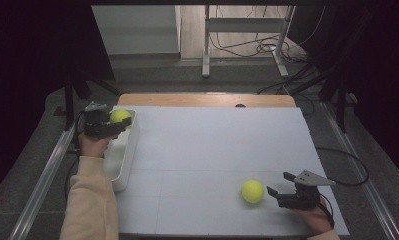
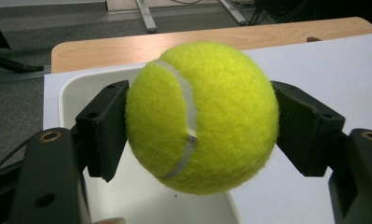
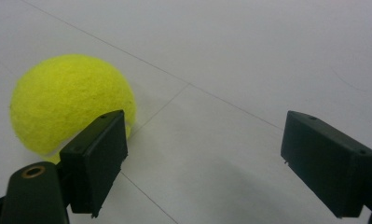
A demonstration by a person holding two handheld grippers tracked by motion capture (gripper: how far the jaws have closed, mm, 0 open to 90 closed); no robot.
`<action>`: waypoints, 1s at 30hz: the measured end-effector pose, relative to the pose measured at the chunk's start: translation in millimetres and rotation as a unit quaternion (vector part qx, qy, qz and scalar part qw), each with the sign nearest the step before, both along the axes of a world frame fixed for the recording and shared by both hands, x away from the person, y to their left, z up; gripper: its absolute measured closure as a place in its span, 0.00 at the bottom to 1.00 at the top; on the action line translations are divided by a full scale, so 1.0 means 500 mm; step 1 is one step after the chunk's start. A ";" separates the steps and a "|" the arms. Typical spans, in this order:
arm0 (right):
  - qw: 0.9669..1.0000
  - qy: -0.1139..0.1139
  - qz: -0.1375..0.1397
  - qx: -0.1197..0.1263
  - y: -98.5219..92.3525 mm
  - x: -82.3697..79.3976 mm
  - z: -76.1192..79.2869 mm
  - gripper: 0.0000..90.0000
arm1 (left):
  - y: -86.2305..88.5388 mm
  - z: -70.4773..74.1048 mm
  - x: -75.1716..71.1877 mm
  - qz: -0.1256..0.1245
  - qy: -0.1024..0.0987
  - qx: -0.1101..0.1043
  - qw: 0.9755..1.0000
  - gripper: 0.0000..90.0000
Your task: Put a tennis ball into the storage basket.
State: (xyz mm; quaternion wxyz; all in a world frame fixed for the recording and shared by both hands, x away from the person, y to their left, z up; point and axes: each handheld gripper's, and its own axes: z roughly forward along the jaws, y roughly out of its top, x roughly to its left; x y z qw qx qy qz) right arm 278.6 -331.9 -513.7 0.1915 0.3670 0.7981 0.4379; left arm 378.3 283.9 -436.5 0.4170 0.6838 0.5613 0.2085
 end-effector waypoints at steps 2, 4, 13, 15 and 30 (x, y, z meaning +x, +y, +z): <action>1.000 0.001 0.000 0.000 0.000 0.000 0.000 0.17 | 0.002 -0.002 0.001 0.001 0.003 -0.001 1.000 0.29; 1.000 0.001 0.000 0.002 -0.001 0.000 0.000 0.17 | 0.004 -0.005 0.002 0.005 0.006 0.002 1.000 0.29; 1.000 0.001 -0.001 -0.001 0.000 0.000 0.000 0.17 | 0.007 -0.020 0.011 0.017 0.029 0.017 0.999 0.29; 1.000 0.001 0.000 -0.001 0.000 0.000 0.000 0.17 | 0.008 -0.023 0.013 0.019 0.035 0.020 0.999 0.29; 1.000 0.001 0.000 -0.003 0.000 0.001 -0.001 0.17 | 0.008 -0.035 0.020 0.023 0.060 0.041 0.997 0.29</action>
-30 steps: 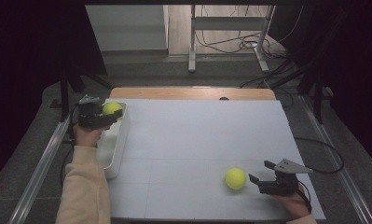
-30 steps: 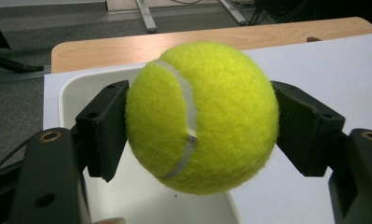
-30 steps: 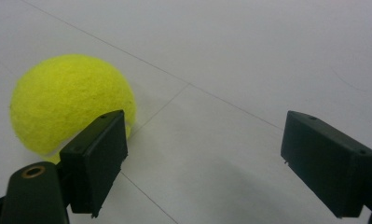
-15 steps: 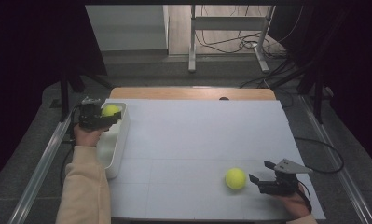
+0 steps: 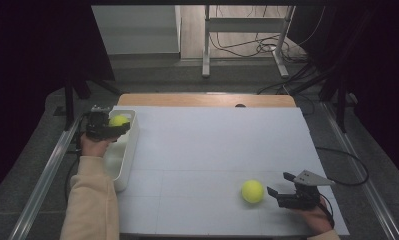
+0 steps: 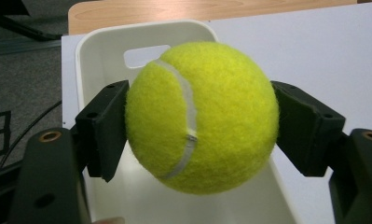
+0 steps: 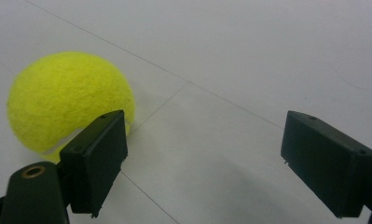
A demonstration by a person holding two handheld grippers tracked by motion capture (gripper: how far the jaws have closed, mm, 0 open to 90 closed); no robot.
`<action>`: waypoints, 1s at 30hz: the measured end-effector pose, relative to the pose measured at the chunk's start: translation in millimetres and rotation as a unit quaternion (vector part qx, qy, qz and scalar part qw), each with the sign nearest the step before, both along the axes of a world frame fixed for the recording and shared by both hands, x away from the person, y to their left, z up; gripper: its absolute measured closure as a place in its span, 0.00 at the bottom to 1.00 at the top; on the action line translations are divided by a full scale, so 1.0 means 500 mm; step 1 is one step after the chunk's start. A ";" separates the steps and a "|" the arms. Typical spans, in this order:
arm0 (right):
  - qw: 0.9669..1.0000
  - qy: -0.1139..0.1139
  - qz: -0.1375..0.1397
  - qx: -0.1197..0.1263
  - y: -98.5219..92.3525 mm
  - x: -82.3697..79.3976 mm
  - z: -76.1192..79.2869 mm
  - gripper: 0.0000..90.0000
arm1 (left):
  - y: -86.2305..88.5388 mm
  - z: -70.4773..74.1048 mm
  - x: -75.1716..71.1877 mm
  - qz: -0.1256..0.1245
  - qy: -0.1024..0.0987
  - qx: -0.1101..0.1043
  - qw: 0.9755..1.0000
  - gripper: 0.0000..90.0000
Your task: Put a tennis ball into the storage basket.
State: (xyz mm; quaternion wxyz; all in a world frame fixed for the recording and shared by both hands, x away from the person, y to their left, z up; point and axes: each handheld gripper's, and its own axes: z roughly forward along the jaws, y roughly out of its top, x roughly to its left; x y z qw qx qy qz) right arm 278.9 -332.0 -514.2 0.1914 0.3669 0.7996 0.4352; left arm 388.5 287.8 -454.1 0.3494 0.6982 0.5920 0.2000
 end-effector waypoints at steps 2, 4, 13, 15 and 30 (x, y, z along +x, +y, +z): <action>1.000 -0.001 0.000 0.000 0.000 0.000 0.000 0.17 | -0.001 0.001 0.000 0.000 0.000 0.000 1.000 0.29; 1.000 -0.002 0.001 0.001 0.000 0.000 0.001 0.17 | -0.001 0.001 -0.001 0.000 -0.001 0.000 1.000 0.29; 1.000 -0.003 0.000 -0.002 0.000 -0.001 0.001 0.17 | 0.000 0.020 -0.011 0.006 -0.038 -0.017 0.999 0.14; 1.000 -0.003 0.000 -0.001 0.001 -0.001 0.002 0.17 | -0.003 0.023 -0.013 0.001 -0.047 -0.022 0.999 0.12; 1.000 -0.005 0.001 -0.001 0.001 -0.002 0.002 0.17 | -0.053 0.059 -0.030 -0.073 -0.096 -0.049 0.992 0.11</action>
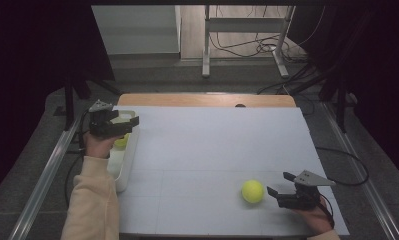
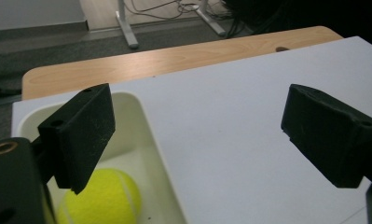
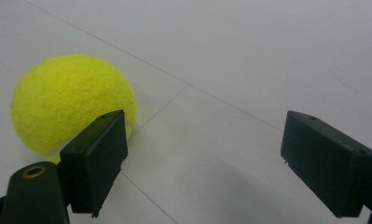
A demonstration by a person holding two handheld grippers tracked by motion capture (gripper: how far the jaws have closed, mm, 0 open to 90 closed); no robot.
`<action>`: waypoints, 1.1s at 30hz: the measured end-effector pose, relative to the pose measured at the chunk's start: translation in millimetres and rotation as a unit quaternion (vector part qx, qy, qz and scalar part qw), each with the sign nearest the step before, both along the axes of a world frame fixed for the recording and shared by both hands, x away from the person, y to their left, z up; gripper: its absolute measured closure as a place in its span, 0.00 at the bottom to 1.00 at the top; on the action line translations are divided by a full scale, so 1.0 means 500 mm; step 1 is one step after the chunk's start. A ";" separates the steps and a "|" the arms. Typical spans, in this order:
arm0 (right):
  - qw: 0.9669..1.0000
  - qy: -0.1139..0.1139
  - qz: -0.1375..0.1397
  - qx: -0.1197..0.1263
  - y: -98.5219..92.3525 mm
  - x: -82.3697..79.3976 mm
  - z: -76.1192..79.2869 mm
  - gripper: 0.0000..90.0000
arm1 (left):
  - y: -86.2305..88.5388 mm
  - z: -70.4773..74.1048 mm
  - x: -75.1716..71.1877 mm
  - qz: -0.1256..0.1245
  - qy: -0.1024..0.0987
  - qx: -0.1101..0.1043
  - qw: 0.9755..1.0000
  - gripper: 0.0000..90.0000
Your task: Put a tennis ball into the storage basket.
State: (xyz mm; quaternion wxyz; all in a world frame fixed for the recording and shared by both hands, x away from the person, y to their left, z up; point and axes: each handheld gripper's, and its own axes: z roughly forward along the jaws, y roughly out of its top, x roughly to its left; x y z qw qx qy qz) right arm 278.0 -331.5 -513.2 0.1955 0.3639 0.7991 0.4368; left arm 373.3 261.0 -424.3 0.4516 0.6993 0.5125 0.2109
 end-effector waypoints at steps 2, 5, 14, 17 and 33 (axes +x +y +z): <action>1.000 0.001 -0.001 0.001 0.000 0.001 0.000 0.17 | -0.008 0.001 0.000 -0.010 0.001 0.001 1.000 0.11; 1.000 0.001 -0.001 0.001 0.000 0.001 0.000 0.17 | -0.015 0.002 0.000 -0.017 0.002 0.002 1.000 0.11; 1.000 -0.001 -0.002 0.001 0.000 0.001 0.000 0.17 | -0.028 0.006 -0.004 -0.028 -0.003 -0.001 1.000 0.11; 1.000 0.000 -0.002 0.003 0.000 0.003 0.000 0.17 | -0.033 0.005 -0.004 -0.031 -0.003 -0.002 1.000 0.11; 1.000 0.002 -0.006 0.005 0.004 0.016 -0.001 0.17 | -0.083 0.008 -0.020 -0.087 -0.008 -0.016 0.996 0.12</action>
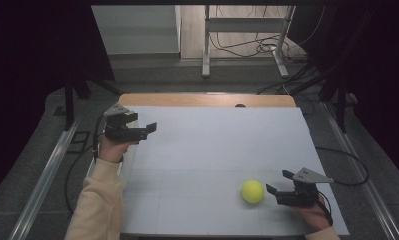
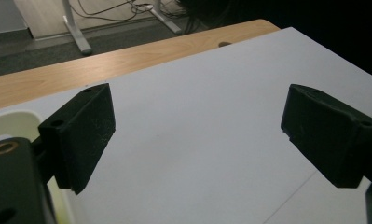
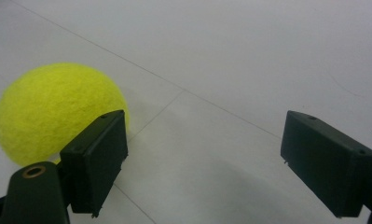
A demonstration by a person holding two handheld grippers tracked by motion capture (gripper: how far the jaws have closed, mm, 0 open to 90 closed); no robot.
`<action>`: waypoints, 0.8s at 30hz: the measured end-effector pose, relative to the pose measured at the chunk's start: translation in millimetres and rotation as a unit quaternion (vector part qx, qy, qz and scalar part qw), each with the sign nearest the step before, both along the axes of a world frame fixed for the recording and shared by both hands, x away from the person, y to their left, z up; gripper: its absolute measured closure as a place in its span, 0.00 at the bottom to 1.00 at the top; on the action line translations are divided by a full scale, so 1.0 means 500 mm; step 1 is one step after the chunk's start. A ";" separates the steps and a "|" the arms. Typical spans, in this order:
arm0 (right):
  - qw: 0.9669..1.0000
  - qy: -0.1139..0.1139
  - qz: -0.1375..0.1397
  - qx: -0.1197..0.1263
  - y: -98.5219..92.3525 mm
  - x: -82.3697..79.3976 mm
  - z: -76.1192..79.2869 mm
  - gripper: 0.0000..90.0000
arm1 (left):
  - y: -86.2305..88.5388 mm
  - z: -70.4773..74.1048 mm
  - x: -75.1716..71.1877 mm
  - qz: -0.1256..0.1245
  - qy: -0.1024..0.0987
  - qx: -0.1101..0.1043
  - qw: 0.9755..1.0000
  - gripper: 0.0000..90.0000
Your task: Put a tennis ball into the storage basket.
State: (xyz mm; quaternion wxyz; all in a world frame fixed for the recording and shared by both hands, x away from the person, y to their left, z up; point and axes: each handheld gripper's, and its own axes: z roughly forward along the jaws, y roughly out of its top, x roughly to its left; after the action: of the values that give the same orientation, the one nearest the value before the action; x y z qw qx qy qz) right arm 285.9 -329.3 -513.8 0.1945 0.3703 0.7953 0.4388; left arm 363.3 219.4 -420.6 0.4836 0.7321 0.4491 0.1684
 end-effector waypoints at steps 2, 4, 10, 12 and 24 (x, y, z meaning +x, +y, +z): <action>1.000 0.000 -0.001 -0.001 0.001 0.002 0.001 0.17 | -0.004 0.003 -0.004 -0.006 -0.003 0.002 1.000 0.12; 1.000 -0.002 0.000 0.000 0.003 0.005 0.000 0.17 | -0.006 0.005 -0.008 -0.011 -0.005 0.003 1.000 0.12; 1.000 -0.002 0.003 -0.006 0.008 0.005 -0.001 0.17 | -0.020 0.005 -0.011 -0.026 -0.006 0.002 1.000 0.12; 1.000 -0.003 0.003 -0.006 0.008 0.004 0.000 0.17 | -0.030 0.005 -0.012 -0.032 -0.006 0.006 0.999 0.12; 1.000 -0.005 0.008 -0.011 0.006 -0.007 0.000 0.17 | -0.077 0.010 -0.020 -0.060 -0.015 0.021 0.998 0.12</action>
State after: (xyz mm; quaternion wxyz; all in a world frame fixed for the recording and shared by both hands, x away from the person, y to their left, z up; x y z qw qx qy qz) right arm 282.5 -326.4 -513.7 0.1983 0.3595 0.8021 0.4337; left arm 353.3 181.0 -415.3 0.4839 0.7651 0.3935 0.1600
